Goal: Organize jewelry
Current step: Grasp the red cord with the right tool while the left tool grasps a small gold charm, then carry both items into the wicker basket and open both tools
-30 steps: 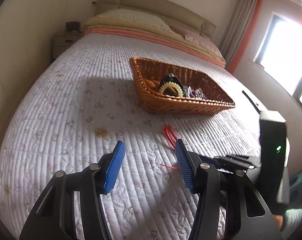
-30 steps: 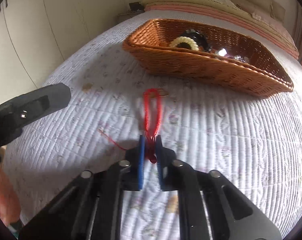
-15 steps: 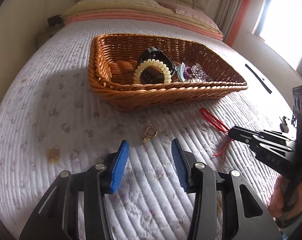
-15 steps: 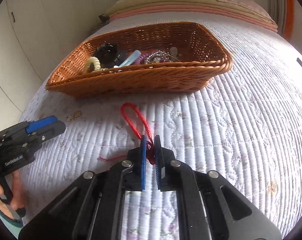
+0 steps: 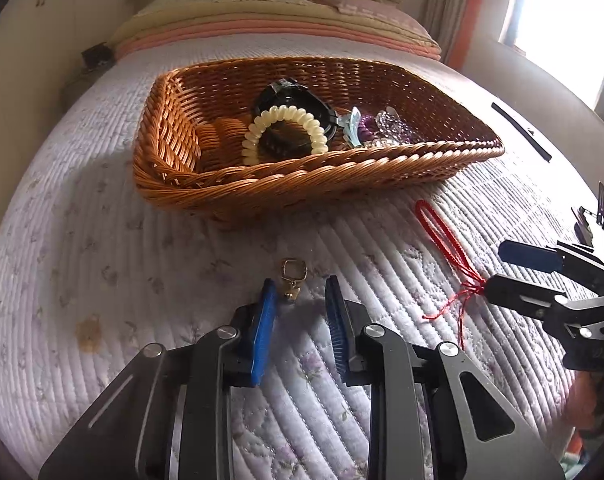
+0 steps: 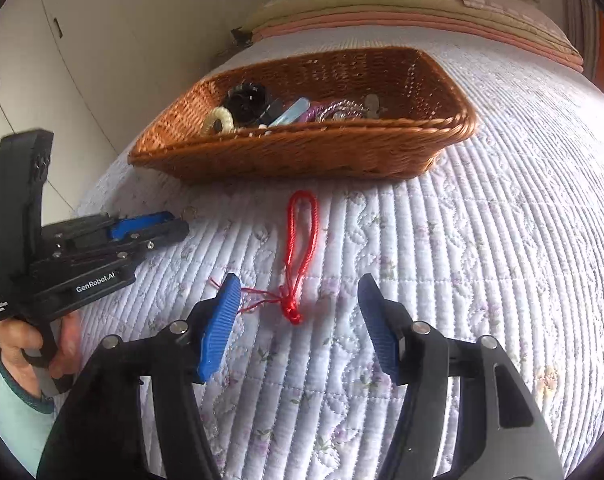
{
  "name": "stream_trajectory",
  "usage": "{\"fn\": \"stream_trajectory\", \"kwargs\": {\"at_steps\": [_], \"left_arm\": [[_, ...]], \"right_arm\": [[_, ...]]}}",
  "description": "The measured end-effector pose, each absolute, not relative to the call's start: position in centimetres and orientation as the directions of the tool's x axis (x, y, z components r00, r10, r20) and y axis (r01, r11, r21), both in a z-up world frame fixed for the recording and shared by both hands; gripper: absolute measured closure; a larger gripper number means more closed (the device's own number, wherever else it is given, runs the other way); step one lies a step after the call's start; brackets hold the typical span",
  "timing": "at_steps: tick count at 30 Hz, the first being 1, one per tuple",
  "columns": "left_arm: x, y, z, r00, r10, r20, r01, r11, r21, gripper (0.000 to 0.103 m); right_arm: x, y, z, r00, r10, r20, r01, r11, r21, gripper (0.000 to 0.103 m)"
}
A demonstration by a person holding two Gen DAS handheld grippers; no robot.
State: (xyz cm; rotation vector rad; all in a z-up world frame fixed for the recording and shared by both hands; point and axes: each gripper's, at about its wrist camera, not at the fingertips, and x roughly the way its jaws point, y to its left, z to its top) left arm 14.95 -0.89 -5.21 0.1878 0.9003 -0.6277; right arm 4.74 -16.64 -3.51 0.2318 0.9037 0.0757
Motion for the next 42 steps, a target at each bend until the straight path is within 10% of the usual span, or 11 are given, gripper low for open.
{"fn": "stream_trajectory", "kwargs": {"at_steps": [7,14,30,42], "left_arm": [[15.0,-1.9,-5.5,0.483,-0.399,-0.780,0.586,0.809,-0.051,0.079],[14.6,-2.2,-5.5,0.499,-0.395,-0.772,0.591,0.806,-0.031,0.094],[8.3,3.5,2.9,0.443,-0.737,-0.511,0.674,0.650,-0.352,0.094],[14.6,-0.3,9.3,0.588,-0.696,-0.413,0.643,0.712,-0.284,0.094]], "right_arm": [[6.6,-14.8,-4.0,0.588,0.128,-0.799,0.007,0.987,0.163,0.046],[7.0,-13.6,-4.6,0.585,0.052,-0.810,0.014,0.997,0.074,0.097],[1.0,-14.8,1.8,0.634,0.312,-0.707,-0.128,0.945,0.302,0.098],[5.9,-17.3,10.9,0.798,0.228,-0.558,-0.110,0.965,0.238,0.098]]}}
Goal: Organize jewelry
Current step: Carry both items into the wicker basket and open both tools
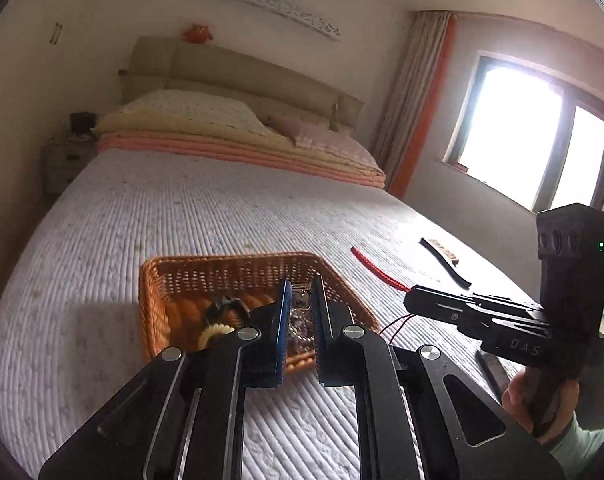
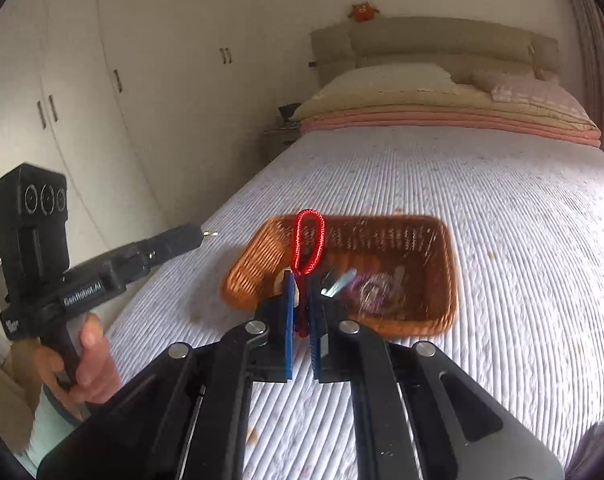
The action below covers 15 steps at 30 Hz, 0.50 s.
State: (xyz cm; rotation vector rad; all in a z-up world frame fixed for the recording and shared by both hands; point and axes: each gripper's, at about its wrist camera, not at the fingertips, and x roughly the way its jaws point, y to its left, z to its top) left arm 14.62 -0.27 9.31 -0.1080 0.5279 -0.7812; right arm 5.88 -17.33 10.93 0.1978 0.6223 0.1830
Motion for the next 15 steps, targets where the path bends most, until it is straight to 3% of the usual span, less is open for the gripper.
{"fn": "stream_trajectory", "kwargs": {"at_steps": [9,15], "left_arm": [[24.0,-5.1,3.1,0.585,-0.523,-0.620,0.484,0.838,-0.251,0.094],[25.5,-5.0,0.5,0.563,-0.508,-0.652,0.448,0.851,-0.276,0.094]], "right_arm": [[17.7,-19.1,5.9,0.695,0.174,-0.698,0.002,0.970,0.243,0.098],[21.4,-19.3,2.2,0.623,0.150,-0.768,0.050,0.972,0.230,0.098]]}}
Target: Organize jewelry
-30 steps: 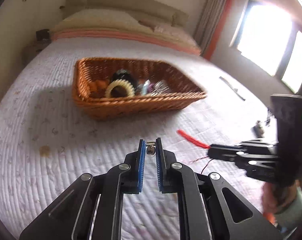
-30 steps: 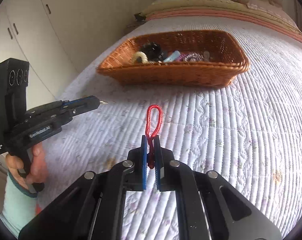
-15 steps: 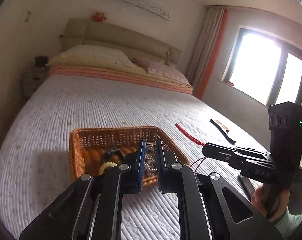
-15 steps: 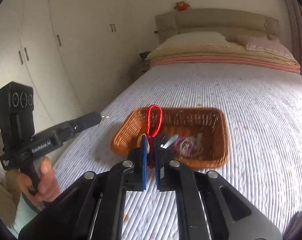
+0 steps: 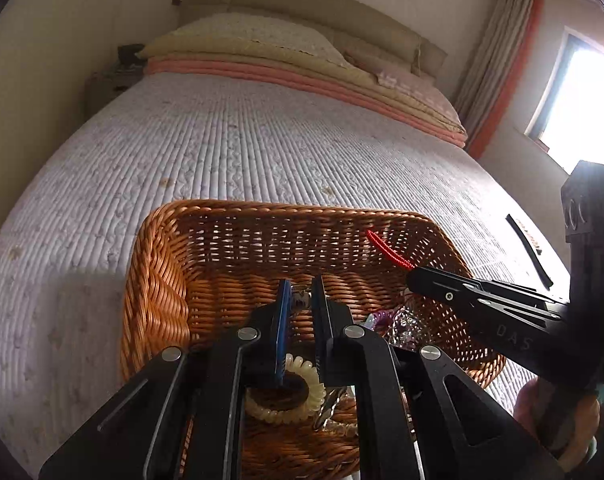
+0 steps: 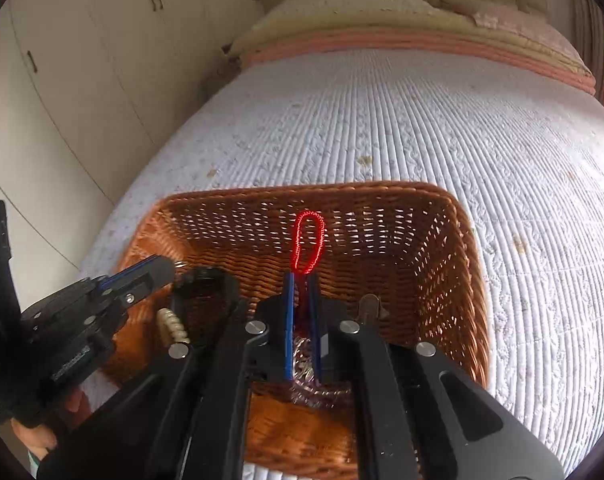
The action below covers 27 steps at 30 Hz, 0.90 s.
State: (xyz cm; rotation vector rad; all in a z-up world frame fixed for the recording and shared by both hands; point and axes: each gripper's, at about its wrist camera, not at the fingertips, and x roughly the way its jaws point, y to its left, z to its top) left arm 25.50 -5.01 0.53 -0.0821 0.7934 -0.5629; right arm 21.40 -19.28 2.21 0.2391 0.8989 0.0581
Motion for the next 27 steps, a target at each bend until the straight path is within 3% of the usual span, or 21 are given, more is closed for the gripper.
{"fn": "stream_trajectory", "kwargs": {"at_steps": [3,5,10,12,15,17,21,27], "left_arm": [[25.5,-4.7,0.2,0.566,-0.498,-0.658,0.434,0.858,-0.275,0.090],[25.1,-4.4,0.6,0.569,-0.509,-0.646,0.436,0.853,-0.288,0.064],[22.9,-3.1,2.7,0.597,-0.551,-0.583,0.452,0.832,-0.323,0.054],[21.7,-2.3,3.6,0.612,-0.563,-0.555,0.454,0.825,-0.336,0.047],[18.9,-1.3,5.3,0.659,-0.549,-0.514,0.452,0.836,-0.312,0.041],[16.1,-0.7,6.0,0.704,-0.522,-0.482,0.449,0.853,-0.266,0.033],[10.2,-0.1,6.5,0.810,-0.421,-0.407,0.396,0.906,-0.149,0.022],[3.4,-0.3,5.6,0.946,-0.209,-0.248,0.221,0.975,0.020,0.017]], "right_arm": [[22.0,-19.7,1.4,0.609,0.156,-0.778,0.072,0.965,0.250,0.097],[22.4,-20.3,0.7,0.605,0.172,-0.777,0.080,0.958,0.274,0.095],[21.1,-21.1,1.8,0.645,0.168,-0.745,0.073,0.957,0.279,0.074],[19.8,-21.2,3.1,0.670,0.162,-0.724,0.065,0.959,0.275,0.059],[17.1,-21.3,5.0,0.710,0.162,-0.686,0.048,0.960,0.277,0.057],[14.4,-21.0,6.2,0.746,0.157,-0.647,0.031,0.963,0.269,0.054],[8.0,-19.7,7.5,0.835,0.077,-0.545,0.032,0.982,0.186,0.032],[0.2,-17.5,6.6,0.923,-0.046,-0.382,0.091,0.991,0.100,0.029]]}}
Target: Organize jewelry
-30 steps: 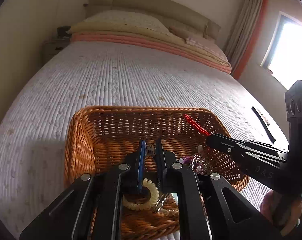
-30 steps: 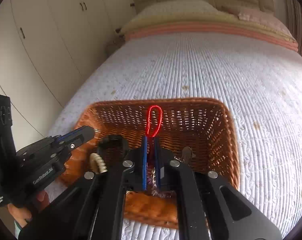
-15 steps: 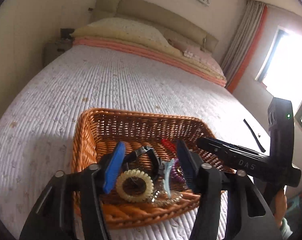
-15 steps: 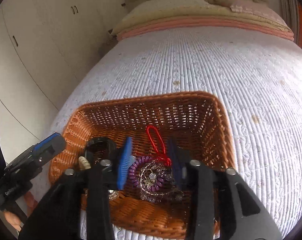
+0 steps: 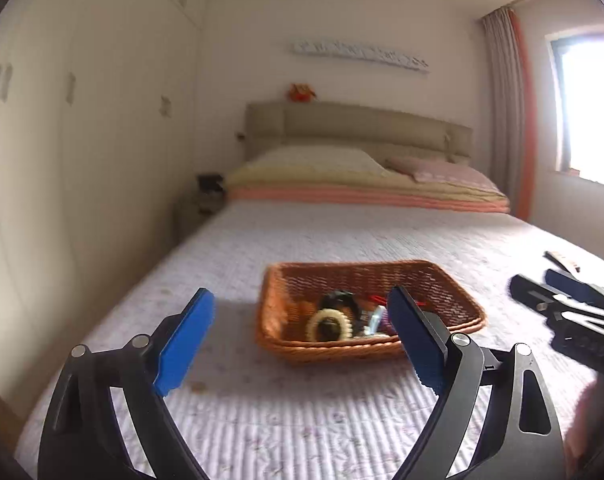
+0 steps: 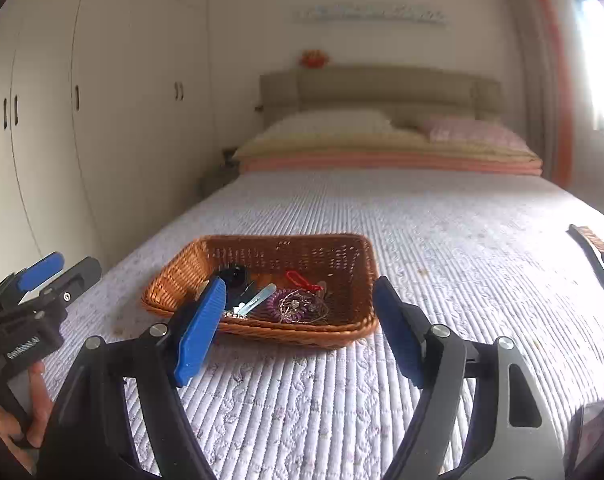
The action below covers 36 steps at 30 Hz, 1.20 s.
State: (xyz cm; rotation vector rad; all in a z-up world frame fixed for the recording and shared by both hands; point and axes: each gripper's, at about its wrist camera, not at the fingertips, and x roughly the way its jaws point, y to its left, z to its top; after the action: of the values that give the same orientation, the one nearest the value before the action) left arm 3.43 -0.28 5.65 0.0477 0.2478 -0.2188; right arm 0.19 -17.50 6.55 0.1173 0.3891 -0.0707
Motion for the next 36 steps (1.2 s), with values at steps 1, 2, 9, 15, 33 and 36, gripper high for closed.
{"fn": "stream_trajectory", "kwargs": {"at_steps": [1,2,9,15,33,36], "left_arm": [[2.7,-0.4,5.5,0.956,-0.189,-0.224,0.202,0.979,0.036,0.018],[2.0,-0.4,5.3,0.964,-0.169,-0.203,0.182,0.982,0.048,0.018],[0.4,-1.0,2.3,0.983,-0.096,-0.154,0.109,0.991,0.081,0.014],[0.5,0.0,1.4,0.984,-0.092,-0.154,0.097,0.995,0.025,0.011],[-0.2,-1.5,1.1,0.986,-0.074,-0.149,0.088,0.992,0.094,0.007],[0.0,-1.3,1.1,0.985,-0.074,-0.159,0.088,0.992,0.084,0.007]], "right_arm": [[-0.9,-17.4,6.3,0.936,-0.074,-0.345,0.114,0.989,0.097,0.026],[-2.0,-17.3,6.1,0.946,-0.110,-0.305,0.142,0.986,0.085,0.022],[-5.6,-17.3,4.0,0.986,-0.118,-0.121,0.129,0.988,0.087,0.008],[-4.7,-16.9,2.2,0.974,-0.139,-0.180,0.149,0.988,0.046,0.008],[-4.6,-17.3,1.7,0.956,-0.169,-0.241,0.184,0.982,0.042,0.008],[-4.7,-17.3,1.8,0.956,-0.170,-0.238,0.184,0.982,0.036,0.008]]}}
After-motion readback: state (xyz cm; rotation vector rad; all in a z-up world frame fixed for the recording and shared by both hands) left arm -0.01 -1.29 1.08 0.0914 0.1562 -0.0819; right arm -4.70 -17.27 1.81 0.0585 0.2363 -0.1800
